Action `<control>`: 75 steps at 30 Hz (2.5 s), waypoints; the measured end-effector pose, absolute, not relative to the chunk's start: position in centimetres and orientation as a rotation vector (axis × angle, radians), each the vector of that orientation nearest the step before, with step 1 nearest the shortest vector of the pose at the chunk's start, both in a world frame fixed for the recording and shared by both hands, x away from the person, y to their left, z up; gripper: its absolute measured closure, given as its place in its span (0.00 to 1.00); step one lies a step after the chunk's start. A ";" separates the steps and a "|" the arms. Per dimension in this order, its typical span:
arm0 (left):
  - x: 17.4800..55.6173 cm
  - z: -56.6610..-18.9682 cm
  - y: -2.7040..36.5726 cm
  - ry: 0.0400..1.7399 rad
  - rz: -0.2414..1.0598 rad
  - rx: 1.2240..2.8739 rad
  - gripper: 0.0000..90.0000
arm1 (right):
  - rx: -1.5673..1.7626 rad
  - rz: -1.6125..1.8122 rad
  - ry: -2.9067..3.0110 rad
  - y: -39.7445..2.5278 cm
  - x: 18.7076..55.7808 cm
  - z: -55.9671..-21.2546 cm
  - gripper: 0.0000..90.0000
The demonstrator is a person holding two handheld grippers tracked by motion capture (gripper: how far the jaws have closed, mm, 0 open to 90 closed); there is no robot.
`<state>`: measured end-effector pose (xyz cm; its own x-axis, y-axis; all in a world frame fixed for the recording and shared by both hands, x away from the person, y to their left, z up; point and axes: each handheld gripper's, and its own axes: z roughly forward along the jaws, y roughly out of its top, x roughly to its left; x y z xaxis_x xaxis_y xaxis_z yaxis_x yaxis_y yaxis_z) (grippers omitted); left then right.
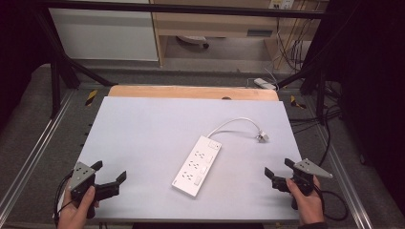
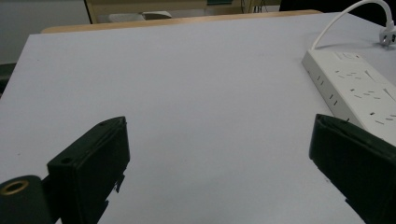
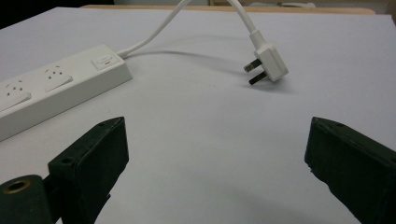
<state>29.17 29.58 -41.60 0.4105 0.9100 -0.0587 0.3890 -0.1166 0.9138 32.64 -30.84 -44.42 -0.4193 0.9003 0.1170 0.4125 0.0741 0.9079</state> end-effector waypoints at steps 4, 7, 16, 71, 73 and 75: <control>29.2 -41.5 29.5 1.133 0.671 1.700 0.06 | 1.293 1.316 1.861 -31.1 32.7 -44.4 0.06; 29.2 -41.5 29.5 1.128 0.672 1.706 0.06 | 1.293 1.328 1.859 -31.2 32.8 -44.4 0.06; 29.3 -41.6 29.6 1.128 0.670 1.707 0.06 | 1.284 1.331 1.830 -31.3 32.7 -44.0 0.05; 29.4 -41.7 29.7 1.129 0.666 1.707 0.06 | 1.209 1.395 1.835 -26.0 32.8 -37.6 0.05; 29.4 -41.7 29.7 1.124 0.664 1.708 0.06 | 1.205 1.411 1.839 -25.7 33.0 -37.4 0.05; 29.4 -41.7 29.7 1.123 0.662 1.709 0.06 | 1.192 1.420 1.843 -25.4 33.1 -37.0 0.04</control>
